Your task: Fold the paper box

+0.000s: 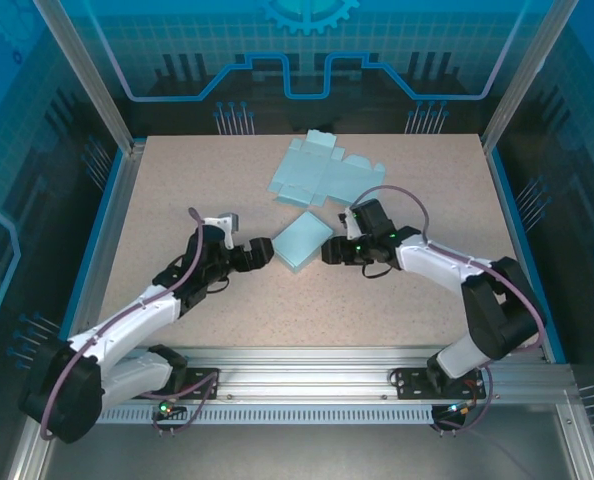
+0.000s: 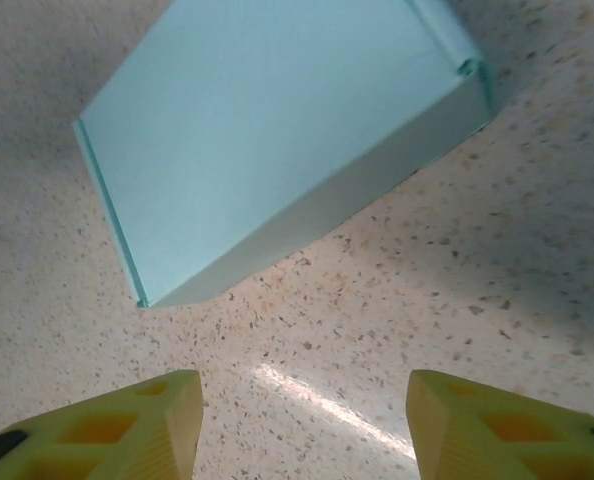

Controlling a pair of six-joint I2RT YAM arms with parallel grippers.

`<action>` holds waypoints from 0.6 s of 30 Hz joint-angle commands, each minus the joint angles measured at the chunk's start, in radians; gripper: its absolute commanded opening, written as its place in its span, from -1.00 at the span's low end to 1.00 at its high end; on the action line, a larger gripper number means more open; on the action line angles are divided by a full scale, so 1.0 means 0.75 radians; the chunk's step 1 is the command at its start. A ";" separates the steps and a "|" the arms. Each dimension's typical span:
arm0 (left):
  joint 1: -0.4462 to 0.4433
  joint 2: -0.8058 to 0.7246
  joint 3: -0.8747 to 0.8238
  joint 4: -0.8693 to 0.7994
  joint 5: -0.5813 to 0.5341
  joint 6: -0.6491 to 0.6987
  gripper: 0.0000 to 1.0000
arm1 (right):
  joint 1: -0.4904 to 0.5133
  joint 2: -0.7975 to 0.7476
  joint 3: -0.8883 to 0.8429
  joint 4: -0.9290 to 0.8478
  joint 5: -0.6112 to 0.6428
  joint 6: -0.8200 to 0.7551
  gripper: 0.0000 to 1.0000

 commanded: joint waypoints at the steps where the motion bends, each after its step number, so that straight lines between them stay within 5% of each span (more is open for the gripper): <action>1: 0.001 -0.024 0.067 -0.103 -0.189 0.033 0.98 | 0.047 0.091 0.062 -0.093 0.041 -0.030 0.12; 11: 0.005 0.003 0.144 -0.141 -0.237 0.102 0.98 | 0.189 0.390 0.319 -0.040 -0.066 -0.085 0.16; 18: 0.013 0.009 0.200 -0.156 -0.347 0.146 0.98 | 0.227 0.663 0.729 -0.115 -0.164 -0.146 0.15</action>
